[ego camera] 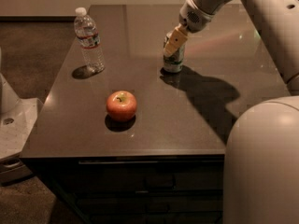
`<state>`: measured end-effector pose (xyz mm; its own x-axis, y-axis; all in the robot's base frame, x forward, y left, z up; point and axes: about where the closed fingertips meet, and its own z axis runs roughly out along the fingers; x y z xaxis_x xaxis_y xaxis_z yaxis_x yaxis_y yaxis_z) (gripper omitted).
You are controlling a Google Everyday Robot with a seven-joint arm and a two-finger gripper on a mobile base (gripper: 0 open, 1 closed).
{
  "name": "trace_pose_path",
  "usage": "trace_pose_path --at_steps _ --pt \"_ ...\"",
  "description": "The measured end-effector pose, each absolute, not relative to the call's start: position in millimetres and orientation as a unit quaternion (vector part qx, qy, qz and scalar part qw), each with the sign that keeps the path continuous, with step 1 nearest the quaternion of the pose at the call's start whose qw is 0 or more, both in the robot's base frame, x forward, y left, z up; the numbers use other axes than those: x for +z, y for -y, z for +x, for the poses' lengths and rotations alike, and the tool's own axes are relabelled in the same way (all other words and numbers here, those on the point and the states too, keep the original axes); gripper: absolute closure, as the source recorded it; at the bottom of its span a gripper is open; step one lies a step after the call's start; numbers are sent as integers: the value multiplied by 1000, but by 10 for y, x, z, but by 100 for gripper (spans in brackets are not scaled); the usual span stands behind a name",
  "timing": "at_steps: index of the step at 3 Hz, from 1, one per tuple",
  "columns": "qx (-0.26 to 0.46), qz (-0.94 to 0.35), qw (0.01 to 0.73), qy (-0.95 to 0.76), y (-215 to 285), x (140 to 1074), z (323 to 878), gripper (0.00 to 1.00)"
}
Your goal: Pick 7up can
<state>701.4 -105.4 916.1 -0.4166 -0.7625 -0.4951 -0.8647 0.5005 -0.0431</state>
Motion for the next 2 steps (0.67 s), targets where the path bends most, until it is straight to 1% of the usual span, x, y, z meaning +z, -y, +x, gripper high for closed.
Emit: trace_pose_path --at_steps 1,2 --pt "116 -493 239 -829 1000 9273 7006 64" --pt "117 -513 263 -809 875 9607 6940 88"
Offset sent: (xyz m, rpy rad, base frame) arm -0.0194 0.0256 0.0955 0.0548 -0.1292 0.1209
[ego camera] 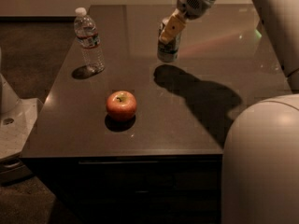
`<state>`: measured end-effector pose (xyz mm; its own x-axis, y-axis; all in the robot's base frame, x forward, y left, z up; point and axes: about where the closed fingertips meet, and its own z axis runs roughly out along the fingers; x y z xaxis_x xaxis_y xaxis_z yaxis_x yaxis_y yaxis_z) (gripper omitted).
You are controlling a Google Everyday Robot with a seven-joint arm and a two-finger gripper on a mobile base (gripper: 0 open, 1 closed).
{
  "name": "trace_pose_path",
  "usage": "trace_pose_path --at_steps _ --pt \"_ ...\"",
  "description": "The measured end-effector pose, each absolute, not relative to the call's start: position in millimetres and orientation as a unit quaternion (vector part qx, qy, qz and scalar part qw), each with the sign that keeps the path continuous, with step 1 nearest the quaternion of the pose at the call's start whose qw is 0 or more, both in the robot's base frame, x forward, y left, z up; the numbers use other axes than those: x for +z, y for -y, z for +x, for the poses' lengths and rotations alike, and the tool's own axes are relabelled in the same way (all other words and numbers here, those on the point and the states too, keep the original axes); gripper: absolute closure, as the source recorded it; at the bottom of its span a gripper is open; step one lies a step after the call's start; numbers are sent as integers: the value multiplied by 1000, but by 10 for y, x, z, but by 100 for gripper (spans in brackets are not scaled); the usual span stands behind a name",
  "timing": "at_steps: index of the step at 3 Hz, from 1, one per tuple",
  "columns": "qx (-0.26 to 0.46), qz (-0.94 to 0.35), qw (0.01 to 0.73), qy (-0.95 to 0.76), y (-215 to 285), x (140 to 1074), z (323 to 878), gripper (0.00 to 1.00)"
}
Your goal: Pick 7up can
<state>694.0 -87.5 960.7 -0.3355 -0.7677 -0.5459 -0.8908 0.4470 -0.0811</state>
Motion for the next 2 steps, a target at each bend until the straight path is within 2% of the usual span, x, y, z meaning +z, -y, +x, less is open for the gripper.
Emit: trace_pose_path --at_steps 1,2 --pt "107 -544 286 -782 682 10051 6809 100" --pt "107 -544 287 -781 678 10058 6807 100"
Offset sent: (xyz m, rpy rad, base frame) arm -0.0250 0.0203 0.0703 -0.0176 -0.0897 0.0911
